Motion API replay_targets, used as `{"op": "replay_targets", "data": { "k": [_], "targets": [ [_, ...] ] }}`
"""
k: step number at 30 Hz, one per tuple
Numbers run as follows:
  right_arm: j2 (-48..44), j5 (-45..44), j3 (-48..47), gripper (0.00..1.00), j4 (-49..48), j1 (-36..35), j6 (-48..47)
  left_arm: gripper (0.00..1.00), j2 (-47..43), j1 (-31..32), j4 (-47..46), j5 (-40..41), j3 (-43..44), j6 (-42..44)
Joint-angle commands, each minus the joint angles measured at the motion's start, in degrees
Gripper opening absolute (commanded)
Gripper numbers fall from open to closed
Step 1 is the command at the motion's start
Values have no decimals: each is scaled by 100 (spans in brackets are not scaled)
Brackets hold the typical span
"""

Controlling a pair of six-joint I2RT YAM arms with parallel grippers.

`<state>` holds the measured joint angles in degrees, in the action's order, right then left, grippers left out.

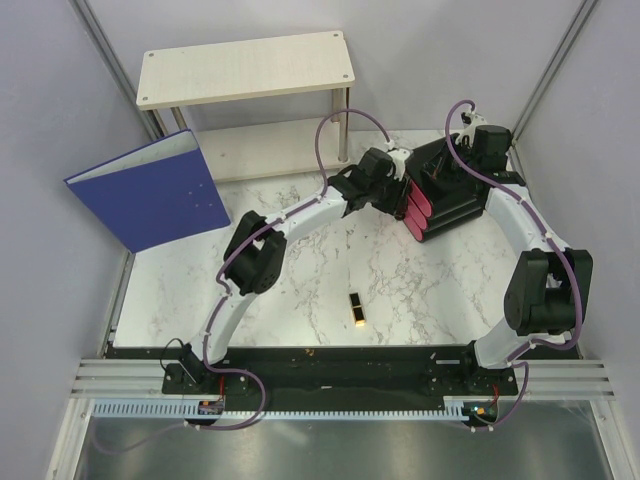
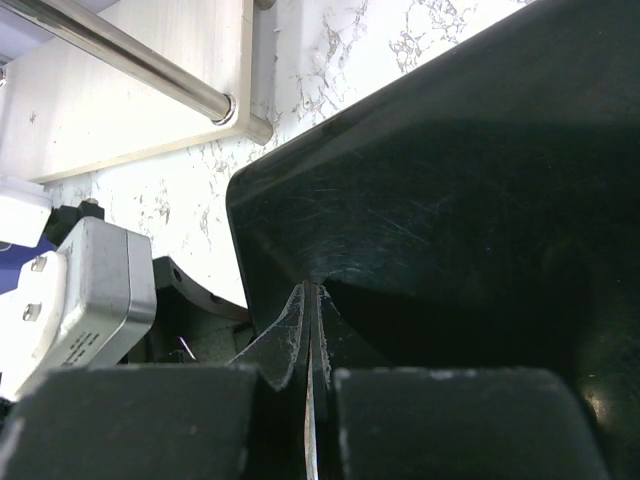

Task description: Organize the makeup

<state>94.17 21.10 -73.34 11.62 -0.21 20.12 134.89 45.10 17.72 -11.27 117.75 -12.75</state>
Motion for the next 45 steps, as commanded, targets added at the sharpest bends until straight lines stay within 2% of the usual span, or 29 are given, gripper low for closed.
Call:
{"op": "replay_targets", "data": {
  "k": [1,4,5,7,8,11,13,16,20,23,25,29,34,39,42,45],
  "targets": [
    [761,-493,821,0,2776,-23,-377,49,-419,87,-1024,-517,-198,-544],
    [796,-484,821,0,2767,-14,-377,59,-770,95,-1129,-517,-655,-439],
    [805,-476,813,0,2776,-23,-360,65,-997,87,-1156,-517,-796,-421],
    [796,-475,804,0,2776,-23,-360,70,-1253,87,-1313,-517,-1252,-334],
    [805,-484,804,0,2776,-23,-351,79,-1394,87,-1341,-552,-1394,-290],
    [769,-484,795,0,2767,-14,-316,96,-1930,87,-1490,-394,-1939,-263],
    [804,-449,821,0,2741,-14,-298,99,-2256,78,-1482,-315,-2281,-202],
    [822,-423,839,0,2723,-23,-289,99,-2502,-1,-1262,-270,-2563,-279],
    [805,-423,813,0,2714,-14,-316,99,-2511,-509,-1208,-1716,-2810,-991],
    [673,-379,751,0,2723,-23,-316,99,-2652,-747,-1700,-2316,-3214,-1431],
    [559,-344,742,0,2706,-23,-324,99,-2652,-862,-1754,-2354,-3276,-1868],
    [366,-265,777,0,2688,-14,-289,99,-2109,-1284,-1745,-3379,-3188,-2854],
    [154,-212,865,0,2574,-14,-316,100,-2002,-1320,-3008,-3505,-3636,-3785],
    [14,-194,918,0,2311,-23,-202,98,-1441,-1320,-3370,-3549,-3356,-4707],
    [-4,-203,866,0,2301,-6,-193,94,-1081,-1320,-3441,-3304,-3111,-5208],
    [5,-203,813,0,2292,-14,-228,61,-694,-1320,-3731,-3162,-2655,-5841]
  ]
}}
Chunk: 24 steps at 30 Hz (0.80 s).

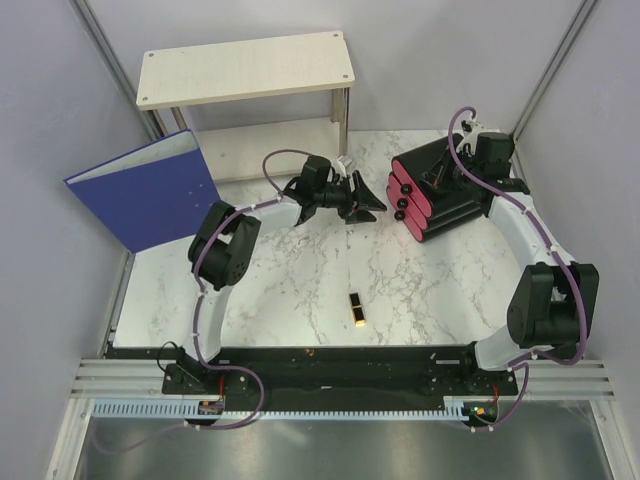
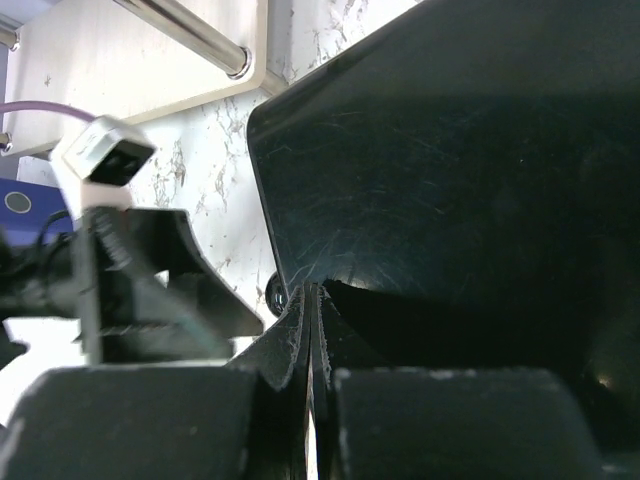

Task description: Organize the makeup

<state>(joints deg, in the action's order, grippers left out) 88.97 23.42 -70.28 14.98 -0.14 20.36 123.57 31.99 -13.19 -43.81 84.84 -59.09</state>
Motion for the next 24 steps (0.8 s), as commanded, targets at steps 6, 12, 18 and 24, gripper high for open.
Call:
{"op": "replay_targets", "data": {
  "k": [6,12,18,24],
  "targets": [
    [622,-400,393,0,2026,-21,-331,9,1371,-8,-431,443,1788,-1807],
    [692,-435,208,0,2026,-12,-313,2,2118,36,-43,452,3020,-2062],
    [841,-531,164,0,2017,-21,-278,2,2689,150,44,488,3864,-2379],
    [938,-567,33,0,2009,146,-243,2,2428,97,-288,452,3444,-2379]
  ]
}}
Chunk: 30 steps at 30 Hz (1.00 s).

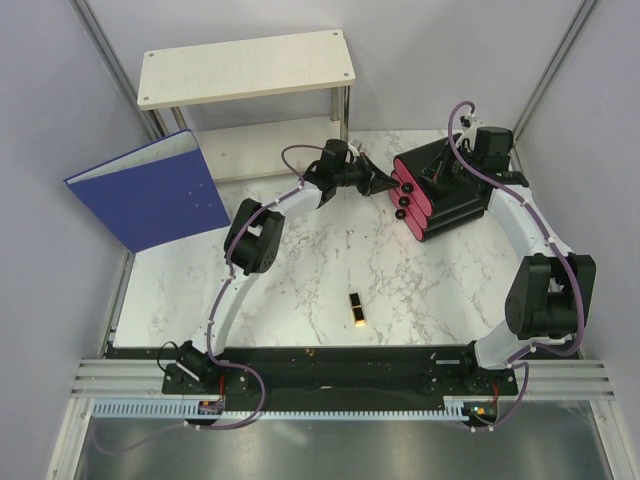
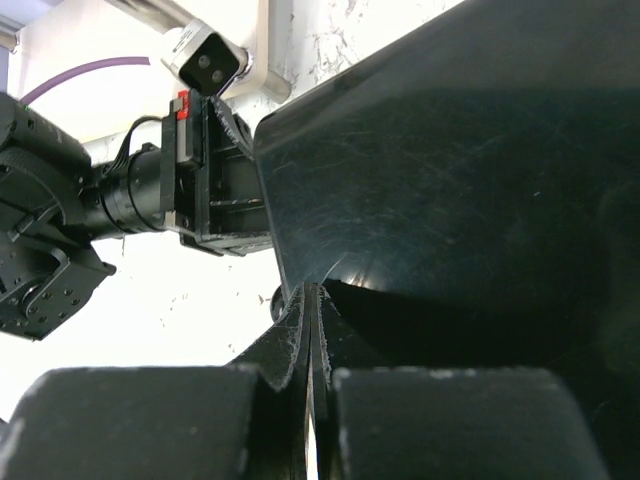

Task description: Organize the makeup

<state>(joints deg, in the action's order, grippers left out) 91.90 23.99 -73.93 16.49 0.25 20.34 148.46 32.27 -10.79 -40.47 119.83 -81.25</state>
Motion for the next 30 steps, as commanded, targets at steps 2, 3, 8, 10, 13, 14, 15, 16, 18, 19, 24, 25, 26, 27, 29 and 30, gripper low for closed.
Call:
{"op": "replay_targets", "data": {
  "k": [2,3,8,10,13,14,15,16,18,19,24,25,26,27,29,30],
  "targets": [
    [637,-641,362,0,1858,107,-232,2,-299,51,-758,153,-571,-67],
    [645,-641,344,0,1866,107,-223,2,-457,34,-784,205,-758,-14],
    [610,-650,379,0,1875,107,-241,11,-1179,25,-706,373,-1785,294],
    [593,-641,432,0,1867,98,-250,27,-1319,25,-627,478,-2093,364],
    [540,-641,467,0,1875,98,-250,46,-1408,25,-477,663,-2384,391],
    [514,-650,467,0,1867,107,-250,48,-1347,25,-477,654,-2377,374],
    [496,-641,485,0,1867,107,-250,49,-1294,33,-486,619,-2359,356],
    [487,-641,494,0,1858,98,-258,51,-1233,34,-521,584,-2316,243],
    [487,-650,502,0,1867,98,-258,56,-1039,60,-800,505,-2341,23],
    [478,-650,511,0,1867,107,-267,57,-978,69,-863,487,-2333,-196],
    [399,-667,555,0,1875,107,-267,61,-714,183,-820,531,-2131,-374],
    [382,-667,555,0,1867,107,-267,61,-714,200,-724,566,-2113,-382],
    [373,-659,555,0,1875,107,-250,61,-705,209,-680,601,-2113,-391],
    [355,-659,573,0,1858,107,-250,61,-696,235,-618,654,-2122,-409],
    [303,-623,599,0,1858,107,-223,59,-696,262,-547,750,-2157,-453],
    [302,-615,634,0,1849,107,-232,59,-679,297,-539,760,-2139,-488]
  ]
}}
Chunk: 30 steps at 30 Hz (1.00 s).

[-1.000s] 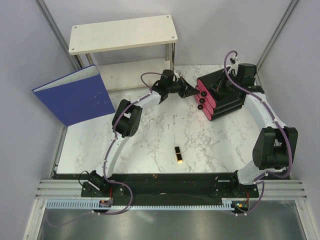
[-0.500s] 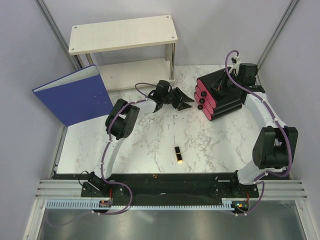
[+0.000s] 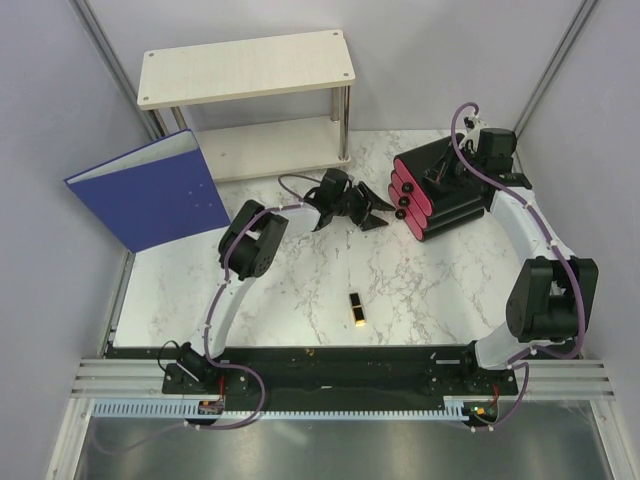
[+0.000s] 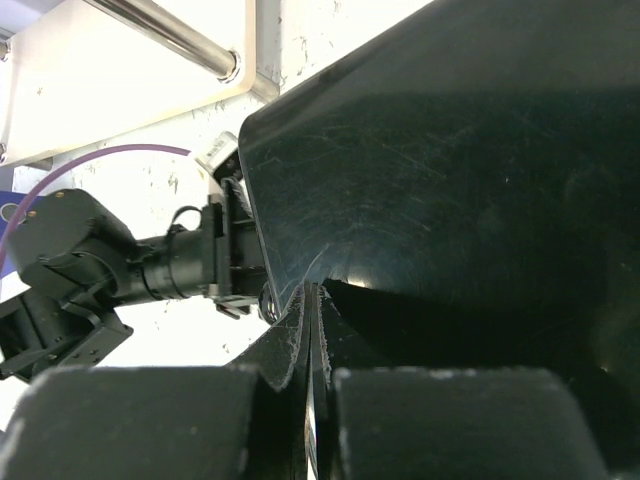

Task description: Organize the makeup

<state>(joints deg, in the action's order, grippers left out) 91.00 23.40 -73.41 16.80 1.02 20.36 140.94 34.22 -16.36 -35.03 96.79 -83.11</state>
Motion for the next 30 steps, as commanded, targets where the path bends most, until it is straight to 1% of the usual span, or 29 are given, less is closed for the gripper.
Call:
{"op": "replay_targets", "data": {
  "k": [1,5,7,8,12,18,20,22,23,25,26,29,30],
  "targets": [
    [375,-556,591,0,1827,30,-243,57,143,120,19,198,243,-320],
    [339,-564,643,0,1818,30,-269,54,293,208,10,242,375,-469],
    [339,-556,678,0,1818,30,-287,53,363,261,-95,259,428,-688],
    [339,-530,687,0,1818,30,-287,51,468,278,-165,216,463,-758],
    [295,-485,722,0,1801,21,-305,51,522,296,-157,365,569,-794],
    [330,-503,793,0,1801,30,-366,50,645,331,-96,356,683,-821],
    [339,-503,784,0,1792,30,-375,47,680,366,-87,339,735,-847],
    [357,-503,784,0,1792,30,-375,43,750,384,-78,312,832,-865],
    [366,-503,784,0,1792,30,-384,35,768,410,-78,295,841,-891],
    [383,-485,784,0,1783,30,-384,29,777,419,-60,295,841,-882],
    [392,-485,784,0,1783,30,-392,21,759,410,-60,303,832,-874],
    [392,-468,766,0,1783,30,-366,9,715,393,-52,268,762,-769],
    [392,-476,758,0,1774,30,-366,7,689,384,-52,259,692,-733]
  ]
}}
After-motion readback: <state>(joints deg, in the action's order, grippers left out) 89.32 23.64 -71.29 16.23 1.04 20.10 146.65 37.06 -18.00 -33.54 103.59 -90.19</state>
